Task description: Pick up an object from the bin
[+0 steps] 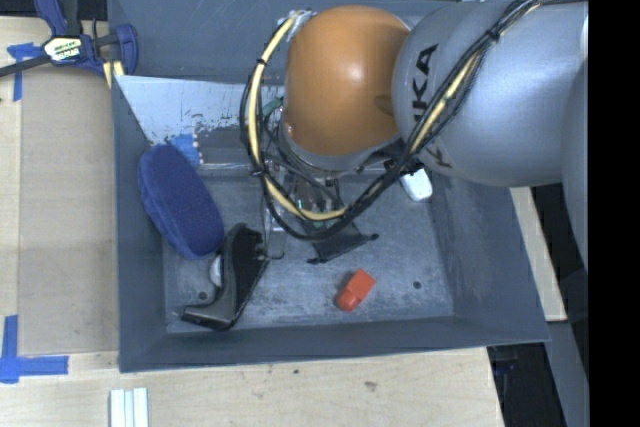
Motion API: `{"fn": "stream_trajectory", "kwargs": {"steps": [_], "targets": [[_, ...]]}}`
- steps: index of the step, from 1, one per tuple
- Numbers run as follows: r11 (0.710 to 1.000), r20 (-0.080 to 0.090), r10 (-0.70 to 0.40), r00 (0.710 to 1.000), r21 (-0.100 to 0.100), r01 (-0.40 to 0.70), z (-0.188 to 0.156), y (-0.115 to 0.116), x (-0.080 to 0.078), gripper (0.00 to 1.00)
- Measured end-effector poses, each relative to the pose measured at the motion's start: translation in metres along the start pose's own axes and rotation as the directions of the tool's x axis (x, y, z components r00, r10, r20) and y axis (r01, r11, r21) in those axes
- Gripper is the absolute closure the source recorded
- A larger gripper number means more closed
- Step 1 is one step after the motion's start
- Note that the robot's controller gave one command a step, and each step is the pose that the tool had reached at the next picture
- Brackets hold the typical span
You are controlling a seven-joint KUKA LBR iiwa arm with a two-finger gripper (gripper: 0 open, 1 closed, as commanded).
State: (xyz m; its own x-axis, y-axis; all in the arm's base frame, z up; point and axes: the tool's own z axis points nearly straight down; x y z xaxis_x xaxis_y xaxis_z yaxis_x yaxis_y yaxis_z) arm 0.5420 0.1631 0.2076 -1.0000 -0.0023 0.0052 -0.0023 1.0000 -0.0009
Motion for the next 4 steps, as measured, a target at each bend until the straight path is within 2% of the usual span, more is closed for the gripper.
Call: {"fn": "stream_trajectory", "kwargs": {"steps": [1, 2, 3, 4], "targets": [[0.956, 0.004, -0.294, 0.956, 0.001, 0.294, 0.098, -0.023, 0.017, 0.0], [0.752, 0.015, -0.659, 0.752, 0.007, 0.659, 0.011, 0.003, -0.026, 0.0], [0.768, -0.002, -0.641, 0.768, -0.002, 0.641, 0.082, 0.021, 0.06, 0.0], [0.513, 0.03, -0.858, 0.513, 0.013, 0.858, 0.132, 0.014, 0.046, 0.0]]}}
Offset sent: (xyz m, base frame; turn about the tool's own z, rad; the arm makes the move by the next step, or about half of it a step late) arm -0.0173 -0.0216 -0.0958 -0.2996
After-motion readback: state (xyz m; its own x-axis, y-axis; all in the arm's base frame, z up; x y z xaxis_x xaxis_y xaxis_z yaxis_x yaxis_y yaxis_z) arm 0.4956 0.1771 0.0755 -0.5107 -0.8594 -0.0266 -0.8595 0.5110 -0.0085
